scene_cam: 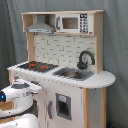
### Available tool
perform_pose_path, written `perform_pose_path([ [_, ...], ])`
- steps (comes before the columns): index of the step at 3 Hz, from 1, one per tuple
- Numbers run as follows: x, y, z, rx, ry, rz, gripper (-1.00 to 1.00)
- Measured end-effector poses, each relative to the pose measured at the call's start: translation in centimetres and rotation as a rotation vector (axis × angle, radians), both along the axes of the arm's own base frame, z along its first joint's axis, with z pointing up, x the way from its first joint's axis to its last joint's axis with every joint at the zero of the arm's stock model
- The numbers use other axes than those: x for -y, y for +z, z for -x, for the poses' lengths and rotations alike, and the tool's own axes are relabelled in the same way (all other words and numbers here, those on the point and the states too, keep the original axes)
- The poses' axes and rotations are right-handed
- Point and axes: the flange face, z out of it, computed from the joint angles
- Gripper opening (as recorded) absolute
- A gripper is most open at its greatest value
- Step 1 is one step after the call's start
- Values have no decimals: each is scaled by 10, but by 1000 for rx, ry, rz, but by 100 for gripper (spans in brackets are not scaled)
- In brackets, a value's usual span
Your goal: Play with the kitchen
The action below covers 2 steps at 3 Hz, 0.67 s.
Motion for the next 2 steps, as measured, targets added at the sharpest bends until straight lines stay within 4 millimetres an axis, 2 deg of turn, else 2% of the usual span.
perform_pose_path([
  [2, 0, 0, 0, 6, 15, 226, -100],
])
